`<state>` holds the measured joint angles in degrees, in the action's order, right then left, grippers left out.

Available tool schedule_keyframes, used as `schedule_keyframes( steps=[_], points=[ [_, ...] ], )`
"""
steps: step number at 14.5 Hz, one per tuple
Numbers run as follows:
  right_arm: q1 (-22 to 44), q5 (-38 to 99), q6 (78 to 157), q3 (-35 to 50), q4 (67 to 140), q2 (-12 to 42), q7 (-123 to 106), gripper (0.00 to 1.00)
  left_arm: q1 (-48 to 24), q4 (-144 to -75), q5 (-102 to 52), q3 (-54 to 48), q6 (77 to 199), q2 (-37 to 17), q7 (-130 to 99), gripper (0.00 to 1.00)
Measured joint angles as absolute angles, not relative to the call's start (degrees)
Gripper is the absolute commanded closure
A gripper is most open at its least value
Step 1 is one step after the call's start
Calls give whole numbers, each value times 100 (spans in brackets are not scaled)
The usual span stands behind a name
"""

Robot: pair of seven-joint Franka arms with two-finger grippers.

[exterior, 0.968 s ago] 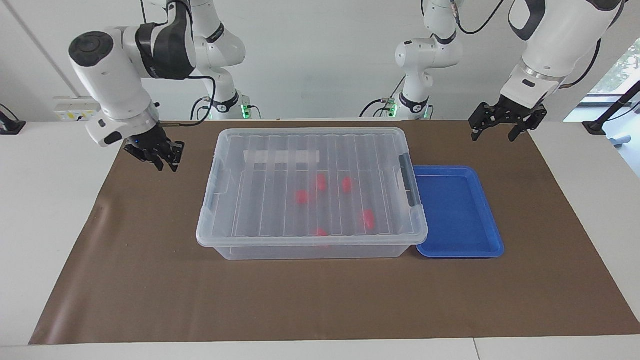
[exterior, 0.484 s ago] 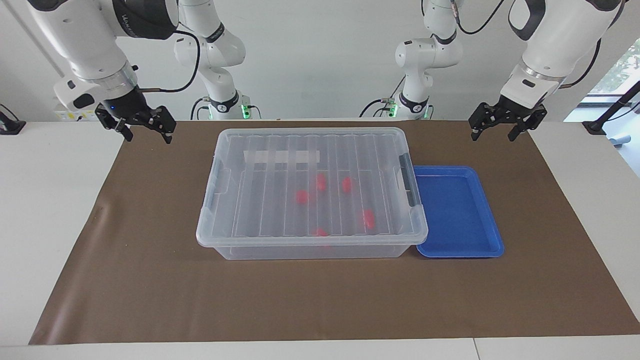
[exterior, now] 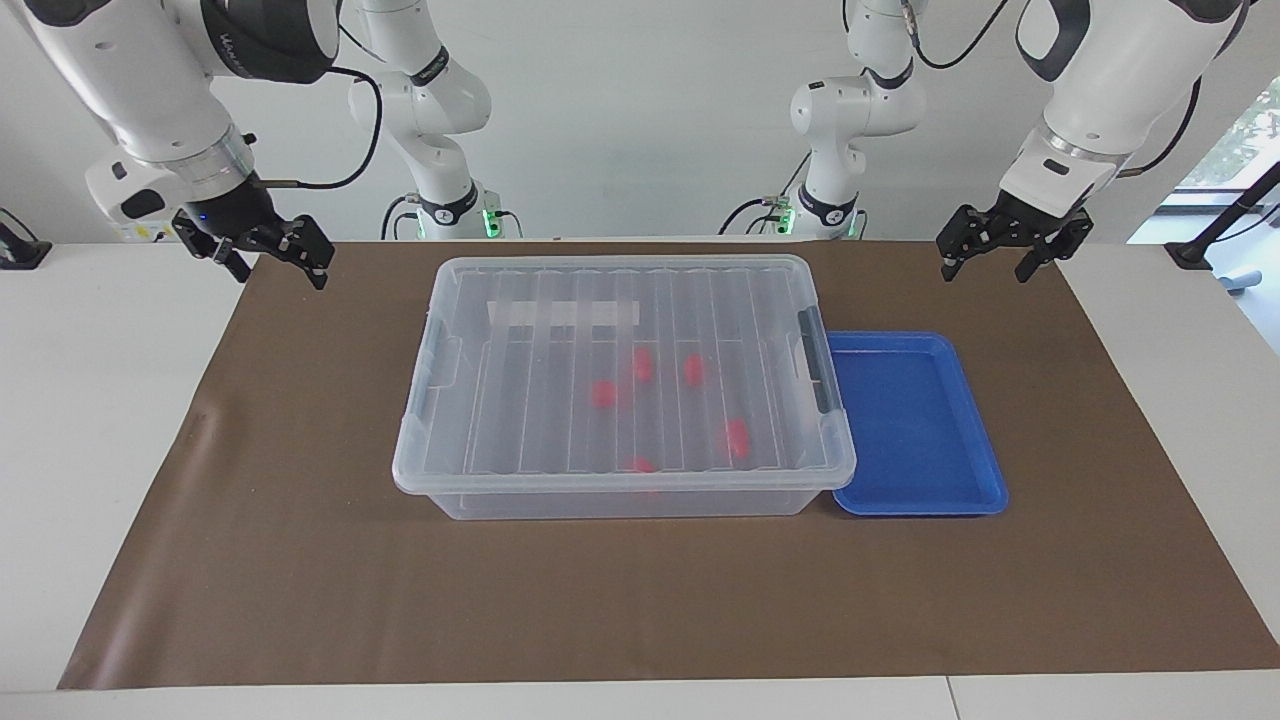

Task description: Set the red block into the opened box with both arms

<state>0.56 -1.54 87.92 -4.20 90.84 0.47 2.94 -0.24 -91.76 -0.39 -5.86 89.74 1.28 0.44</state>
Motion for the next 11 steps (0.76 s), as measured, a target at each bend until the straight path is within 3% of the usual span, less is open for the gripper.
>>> schedule_keyframes(
  steps=[11],
  points=[
    [63,-150,8767,-374,9084,32,294,0,-27,-9176,-44,-608,8962,128,44,0]
  ],
)
